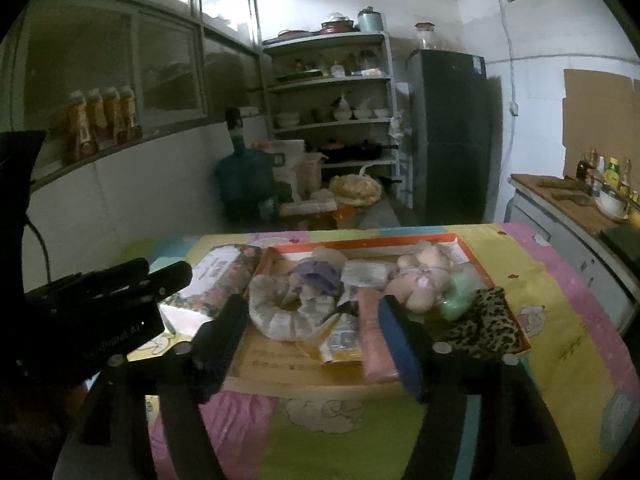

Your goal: Organize soft objects

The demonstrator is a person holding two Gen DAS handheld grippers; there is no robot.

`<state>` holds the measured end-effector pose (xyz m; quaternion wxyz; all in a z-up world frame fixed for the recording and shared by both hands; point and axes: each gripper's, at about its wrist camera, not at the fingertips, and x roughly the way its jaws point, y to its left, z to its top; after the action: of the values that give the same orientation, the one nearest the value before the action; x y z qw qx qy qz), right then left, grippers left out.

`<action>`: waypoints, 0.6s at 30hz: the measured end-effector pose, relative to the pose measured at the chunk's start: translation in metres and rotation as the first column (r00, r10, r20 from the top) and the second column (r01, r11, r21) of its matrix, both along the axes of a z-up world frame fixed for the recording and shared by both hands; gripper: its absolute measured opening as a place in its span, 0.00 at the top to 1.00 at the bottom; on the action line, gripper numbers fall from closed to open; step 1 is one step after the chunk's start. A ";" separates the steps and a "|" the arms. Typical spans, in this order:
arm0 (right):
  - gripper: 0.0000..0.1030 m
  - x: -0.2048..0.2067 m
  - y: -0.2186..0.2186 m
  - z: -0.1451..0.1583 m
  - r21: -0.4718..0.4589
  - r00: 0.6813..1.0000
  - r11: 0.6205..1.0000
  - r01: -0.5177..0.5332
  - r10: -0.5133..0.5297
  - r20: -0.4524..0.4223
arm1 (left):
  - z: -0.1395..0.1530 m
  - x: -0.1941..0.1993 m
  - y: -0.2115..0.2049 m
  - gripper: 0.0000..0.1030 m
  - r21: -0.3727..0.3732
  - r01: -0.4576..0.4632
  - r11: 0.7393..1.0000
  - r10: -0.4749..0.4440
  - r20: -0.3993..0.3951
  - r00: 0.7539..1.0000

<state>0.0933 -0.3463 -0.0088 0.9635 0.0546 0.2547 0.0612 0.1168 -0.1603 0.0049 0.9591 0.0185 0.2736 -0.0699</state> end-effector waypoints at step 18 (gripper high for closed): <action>0.26 -0.037 0.035 0.002 -0.007 0.999 0.999 0.041 -0.040 0.014 | 0.004 -0.061 0.038 0.50 -0.020 -0.063 0.998 0.064 0.034 0.997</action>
<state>0.0563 -0.3115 -0.0070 0.9666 0.0556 0.2470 0.0411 0.0558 -0.1219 0.0089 0.9655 0.0020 0.2569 -0.0416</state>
